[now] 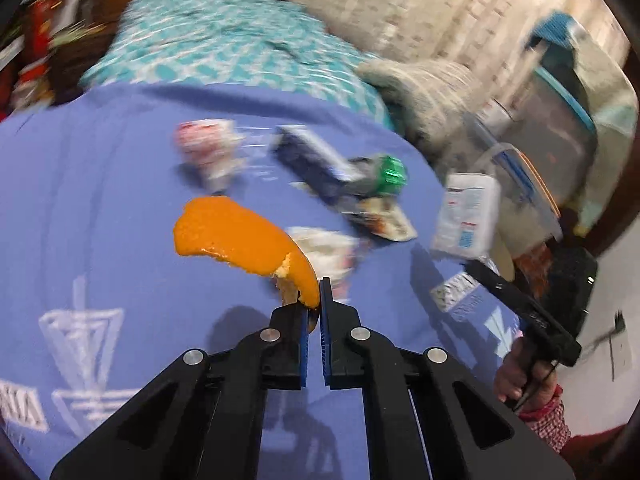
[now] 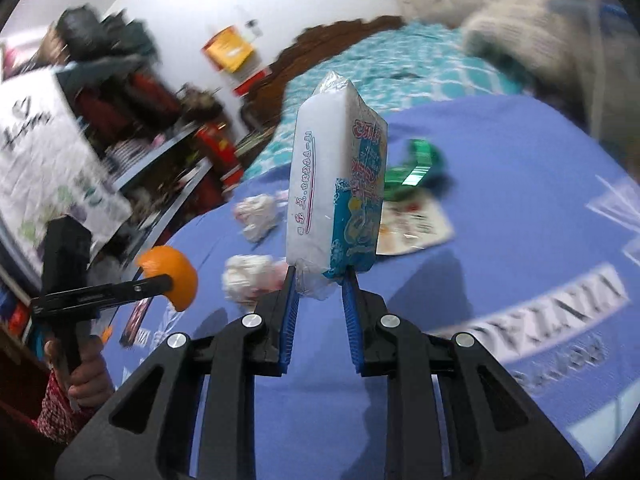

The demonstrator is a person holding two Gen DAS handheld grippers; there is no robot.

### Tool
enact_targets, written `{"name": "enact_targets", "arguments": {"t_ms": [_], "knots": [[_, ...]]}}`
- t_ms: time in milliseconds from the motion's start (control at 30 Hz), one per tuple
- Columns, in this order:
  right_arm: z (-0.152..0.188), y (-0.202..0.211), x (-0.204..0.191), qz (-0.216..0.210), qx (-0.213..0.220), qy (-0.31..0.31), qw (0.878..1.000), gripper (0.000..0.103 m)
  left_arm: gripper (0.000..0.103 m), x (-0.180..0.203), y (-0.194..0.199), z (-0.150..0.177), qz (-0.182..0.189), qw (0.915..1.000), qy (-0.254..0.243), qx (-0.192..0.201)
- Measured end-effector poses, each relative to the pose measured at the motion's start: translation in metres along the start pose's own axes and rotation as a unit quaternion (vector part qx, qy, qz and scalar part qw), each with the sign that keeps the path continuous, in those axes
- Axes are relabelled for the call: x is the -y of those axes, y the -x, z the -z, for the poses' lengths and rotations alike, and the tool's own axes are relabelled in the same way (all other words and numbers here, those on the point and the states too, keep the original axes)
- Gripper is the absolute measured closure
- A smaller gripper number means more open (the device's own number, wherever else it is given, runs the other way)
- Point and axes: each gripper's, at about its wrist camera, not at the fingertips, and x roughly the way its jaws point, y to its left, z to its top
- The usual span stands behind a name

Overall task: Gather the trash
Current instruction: 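Carry the peel and tissue pack to the wastebasket and open both tools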

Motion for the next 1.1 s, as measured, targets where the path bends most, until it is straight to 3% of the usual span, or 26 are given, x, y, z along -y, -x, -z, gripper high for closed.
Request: {"name": "enact_targets", "arguments": {"t_ms": [100, 233, 400, 567, 767, 833, 867, 933, 1100], "knots": [[-0.001, 0.020, 0.031, 0.019, 0.013, -0.032, 0.999, 0.079, 0.098, 0.048, -0.030, -0.009, 0.024, 0.9981, -0.054, -0.020], [-0.007, 0.048, 0.075, 0.046, 0.029, -0.077, 0.996, 0.079, 0.098, 0.114, -0.083, -0.016, 0.056, 0.9894, -0.120, -0.059], [-0.013, 0.097, 0.148, 0.069, 0.073, -0.173, 0.980, 0.079, 0.098, 0.204, -0.151, -0.026, 0.099, 0.9699, -0.197, -0.104], [-0.006, 0.148, 0.223, 0.097, 0.126, -0.268, 0.950, 0.079, 0.098, 0.298, -0.218, -0.037, 0.124, 0.9470, -0.261, -0.141], [-0.008, 0.160, 0.268, 0.112, 0.124, -0.307, 0.937, 0.075, 0.096, 0.388, -0.296, -0.047, 0.124, 0.9285, -0.304, -0.173], [-0.009, 0.156, 0.272, 0.123, 0.123, -0.312, 0.934, 0.070, 0.066, 0.401, -0.313, -0.049, 0.105, 0.9304, -0.307, -0.171], [-0.008, 0.155, 0.276, 0.132, 0.121, -0.315, 0.932, 0.052, 0.040, 0.405, -0.319, -0.052, 0.097, 0.9330, -0.302, -0.170], [-0.004, 0.156, 0.280, 0.145, 0.130, -0.324, 0.926, 0.036, 0.039, 0.406, -0.322, -0.057, 0.091, 0.9412, -0.291, -0.146], [-0.002, 0.170, 0.265, 0.156, 0.168, -0.296, 0.927, 0.037, 0.040, 0.389, -0.304, -0.056, 0.079, 0.9409, -0.304, -0.128]]}}
